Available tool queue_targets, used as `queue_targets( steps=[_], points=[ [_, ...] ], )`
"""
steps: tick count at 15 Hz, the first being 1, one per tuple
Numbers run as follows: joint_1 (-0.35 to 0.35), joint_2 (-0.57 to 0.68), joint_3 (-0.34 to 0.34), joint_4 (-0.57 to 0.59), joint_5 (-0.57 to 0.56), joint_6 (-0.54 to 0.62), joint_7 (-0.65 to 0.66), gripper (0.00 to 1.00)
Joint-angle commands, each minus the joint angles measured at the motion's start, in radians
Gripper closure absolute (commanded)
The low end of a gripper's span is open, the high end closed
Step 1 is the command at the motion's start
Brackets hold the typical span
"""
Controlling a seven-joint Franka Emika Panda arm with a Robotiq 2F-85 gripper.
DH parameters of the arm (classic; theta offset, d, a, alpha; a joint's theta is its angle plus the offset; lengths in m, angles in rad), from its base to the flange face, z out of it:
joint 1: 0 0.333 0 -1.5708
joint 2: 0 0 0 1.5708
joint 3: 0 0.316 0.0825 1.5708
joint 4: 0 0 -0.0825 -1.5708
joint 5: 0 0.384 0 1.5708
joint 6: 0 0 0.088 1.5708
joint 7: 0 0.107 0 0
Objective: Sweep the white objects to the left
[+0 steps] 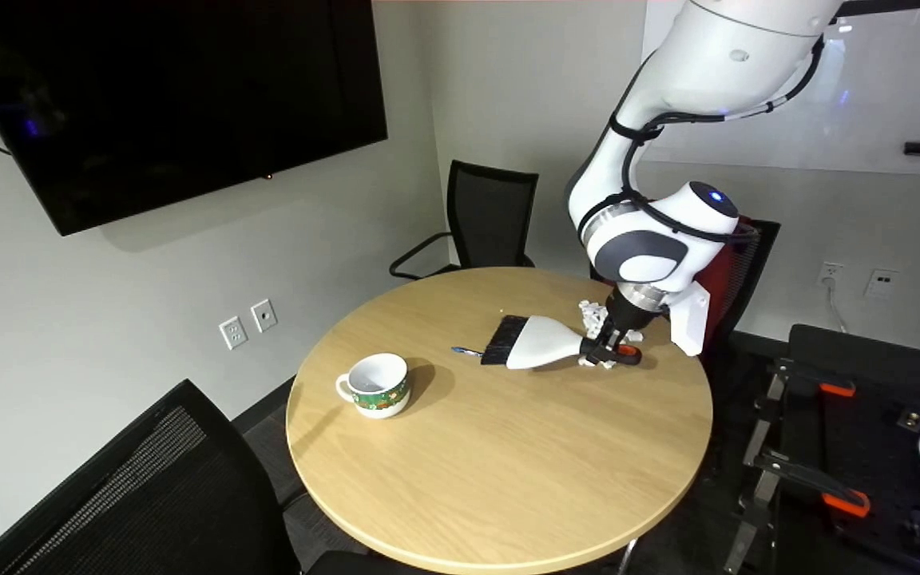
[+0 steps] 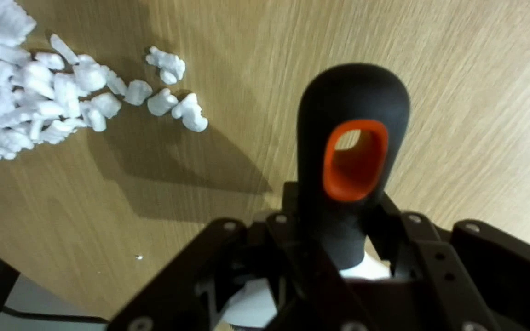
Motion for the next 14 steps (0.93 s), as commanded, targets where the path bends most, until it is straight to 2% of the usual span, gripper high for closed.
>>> queue_targets(
  steps=[1,2,3,9,11,12,13,14],
  points=[
    [0.003,0.0,0.0,-0.002,0.0,0.0,0.001,0.63],
    [0.006,0.0,0.0,-0.003,0.0,0.0,0.004,0.88],
    [-0.013,-0.013,0.012,-0.003,-0.001,-0.006,0.027,0.88],
    [-0.326,-0.218,0.224,-0.092,-0.124,-0.004,0.249,0.88],
    [-0.434,-0.274,0.299,-0.119,-0.177,-0.006,0.349,0.88],
    [-0.427,-0.292,0.289,-0.138,-0.252,-0.011,0.48,0.88],
    [-0.531,-0.316,0.368,-0.141,-0.25,0.008,0.495,0.88],
    [-0.57,-0.336,0.403,-0.159,-0.299,0.012,0.595,0.88]
  ],
)
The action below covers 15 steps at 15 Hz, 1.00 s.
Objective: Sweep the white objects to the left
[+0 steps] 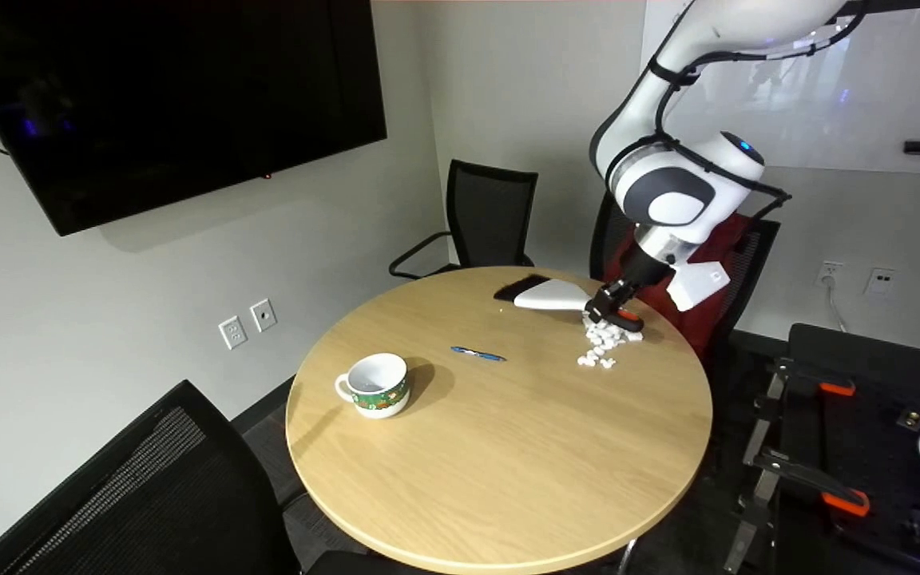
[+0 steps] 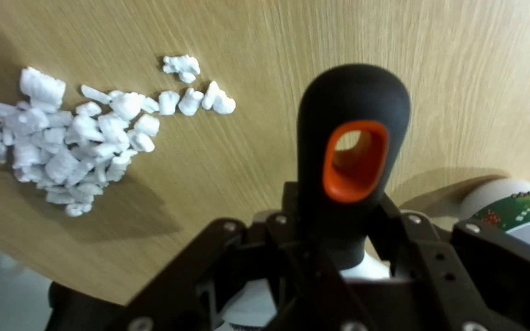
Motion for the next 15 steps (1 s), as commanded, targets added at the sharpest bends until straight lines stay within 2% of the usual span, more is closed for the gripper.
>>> queue_targets(
  steps=[1,6,9,10,11,15],
  points=[
    [-0.174,-0.124,0.151,-0.08,-0.112,0.018,0.259,0.88],
    [-0.376,-0.125,0.316,-0.123,-0.309,0.037,0.659,0.88],
    [-0.451,-0.122,0.372,-0.17,-0.481,0.088,0.901,0.88],
    [-0.456,-0.124,0.38,-0.188,-0.51,0.112,0.941,0.88],
    [-0.43,-0.089,0.341,-0.147,-0.46,0.063,0.846,0.63],
    [-0.446,-0.089,0.355,-0.172,-0.493,0.082,0.897,0.63]
  ],
)
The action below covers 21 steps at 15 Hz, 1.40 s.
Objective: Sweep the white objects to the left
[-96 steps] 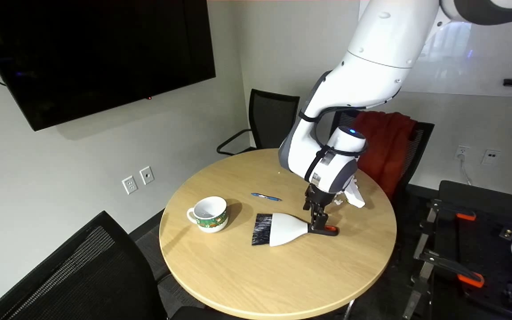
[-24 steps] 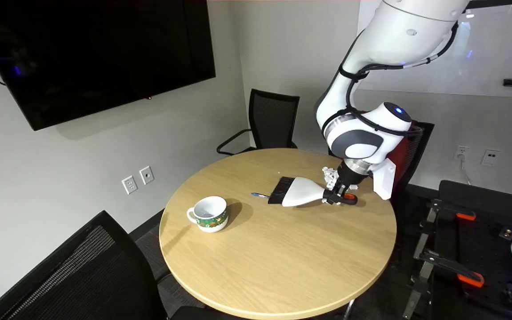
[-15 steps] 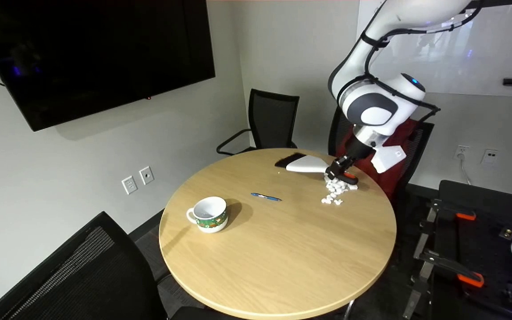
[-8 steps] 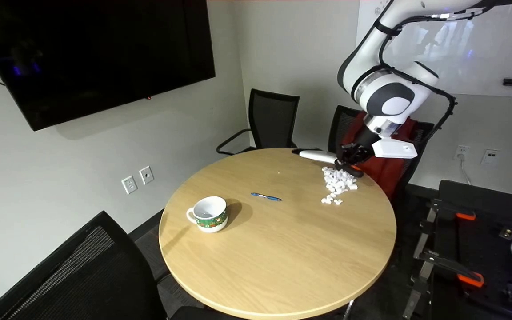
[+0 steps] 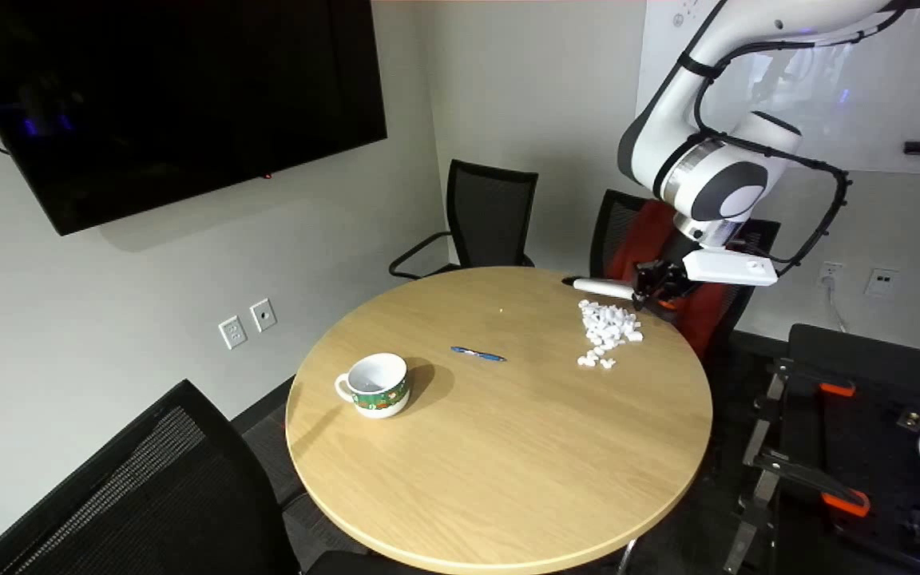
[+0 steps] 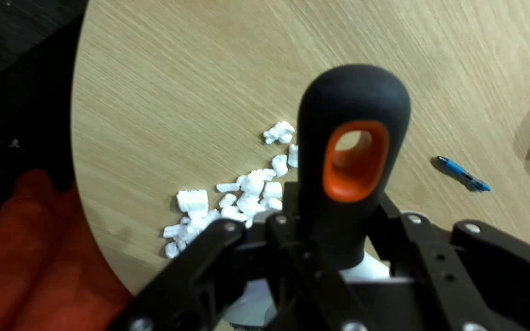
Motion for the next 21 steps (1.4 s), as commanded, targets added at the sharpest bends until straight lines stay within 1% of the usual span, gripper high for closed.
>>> queue_targets(
  steps=[1,3,4,5,6,7,8,10,12,16,18,20,21],
  points=[
    [-0.009,0.003,0.003,0.005,0.0,0.003,0.025,0.88],
    [-0.059,0.0,0.025,-0.033,-0.062,-0.047,0.109,0.88],
    [0.095,-0.01,-0.138,-0.072,-0.163,-0.101,0.243,0.88],
    [0.099,-0.015,-0.163,-0.089,-0.223,-0.126,0.302,0.88],
    [-0.018,-0.022,-0.08,-0.108,-0.31,-0.125,0.373,0.88],
    [0.112,-0.032,-0.236,-0.132,-0.389,-0.17,0.462,0.88],
    [0.108,-0.035,-0.261,-0.139,-0.469,-0.188,0.538,0.88],
    [0.122,-0.075,-0.339,-0.162,-0.636,-0.241,0.691,0.88],
    [0.124,-0.113,-0.403,-0.168,-0.812,-0.295,0.843,0.88],
    [0.123,-0.22,-0.503,-0.152,-1.173,-0.407,1.144,0.88],
    [0.108,-0.272,-0.532,-0.124,-1.363,-0.471,1.301,0.88],
    [0.085,-0.312,-0.543,-0.081,-1.548,-0.532,1.457,0.88],
    [0.102,-0.243,-0.532,-0.101,-1.442,-0.462,1.352,0.63]
  ],
)
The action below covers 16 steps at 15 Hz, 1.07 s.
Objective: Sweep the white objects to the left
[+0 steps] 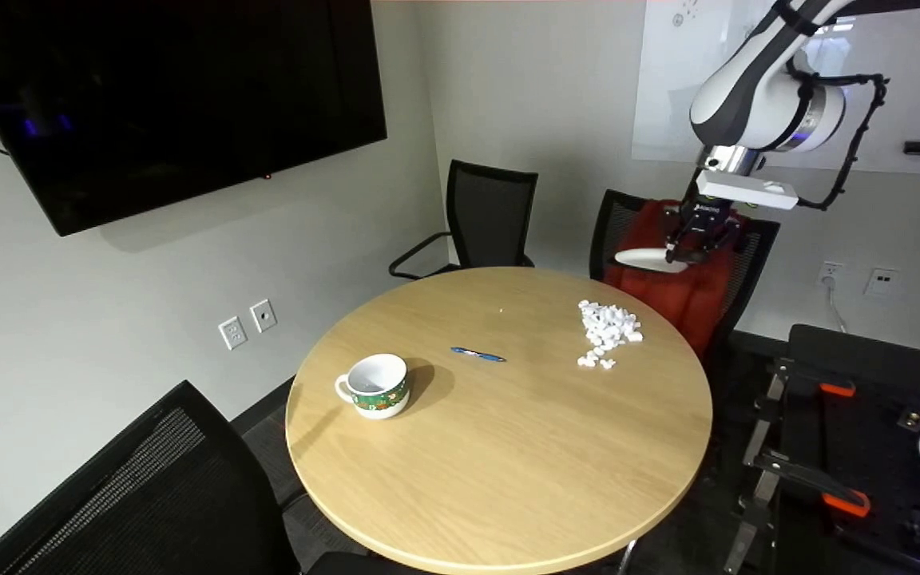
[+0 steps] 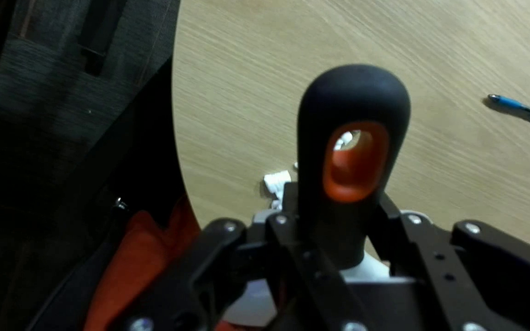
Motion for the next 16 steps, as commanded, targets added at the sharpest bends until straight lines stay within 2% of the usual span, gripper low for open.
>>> queue_targets(
  steps=[1,16],
  points=[
    [-0.008,-0.025,-0.003,0.012,-0.06,-0.026,0.057,0.63],
    [-0.015,-0.05,-0.007,0.018,-0.084,-0.045,0.078,0.63]
  ],
)
